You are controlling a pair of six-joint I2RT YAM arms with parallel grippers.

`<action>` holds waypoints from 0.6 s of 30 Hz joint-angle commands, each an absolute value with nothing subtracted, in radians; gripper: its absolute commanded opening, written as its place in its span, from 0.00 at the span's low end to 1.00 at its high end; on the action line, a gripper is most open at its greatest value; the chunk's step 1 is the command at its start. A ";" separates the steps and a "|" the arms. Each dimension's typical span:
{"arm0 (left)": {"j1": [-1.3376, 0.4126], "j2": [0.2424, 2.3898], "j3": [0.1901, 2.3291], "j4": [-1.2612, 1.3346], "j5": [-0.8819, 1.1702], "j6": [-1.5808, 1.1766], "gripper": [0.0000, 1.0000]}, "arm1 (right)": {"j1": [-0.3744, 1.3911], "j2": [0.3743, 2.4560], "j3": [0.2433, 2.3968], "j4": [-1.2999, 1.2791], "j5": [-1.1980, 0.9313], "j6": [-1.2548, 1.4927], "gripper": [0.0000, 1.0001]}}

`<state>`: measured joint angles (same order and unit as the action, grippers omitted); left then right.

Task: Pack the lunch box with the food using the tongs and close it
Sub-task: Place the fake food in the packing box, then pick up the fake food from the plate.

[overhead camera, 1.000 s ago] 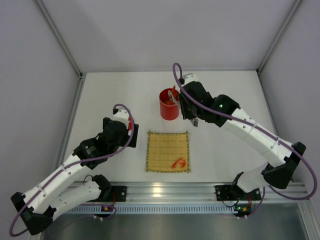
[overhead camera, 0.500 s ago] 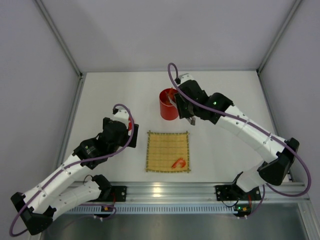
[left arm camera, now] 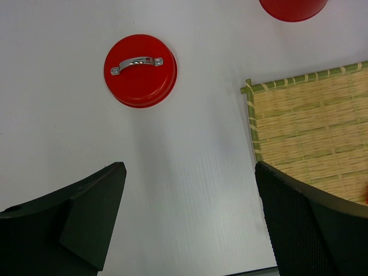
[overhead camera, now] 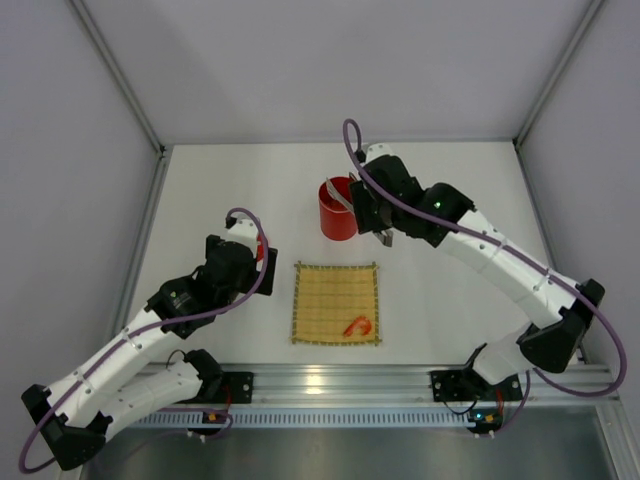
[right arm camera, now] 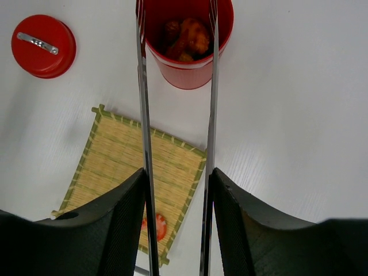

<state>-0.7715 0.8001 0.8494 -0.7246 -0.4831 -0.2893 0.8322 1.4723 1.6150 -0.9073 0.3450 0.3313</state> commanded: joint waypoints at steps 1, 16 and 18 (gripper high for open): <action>-0.773 0.785 0.844 -0.695 -0.486 -0.290 0.99 | 0.816 1.372 1.667 -0.903 0.325 0.318 0.47; -0.773 0.782 0.842 -0.692 -0.471 -0.285 0.99 | 1.098 1.055 1.177 -1.041 0.328 0.506 0.44; -0.773 0.781 0.842 -0.690 -0.469 -0.284 0.99 | 1.135 1.055 1.154 -1.063 0.328 0.541 0.44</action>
<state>-0.7715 0.8001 0.8494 -0.7246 -0.4778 -0.2893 1.0782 1.0695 1.1614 -1.0130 0.3038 0.4625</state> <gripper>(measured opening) 0.990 0.447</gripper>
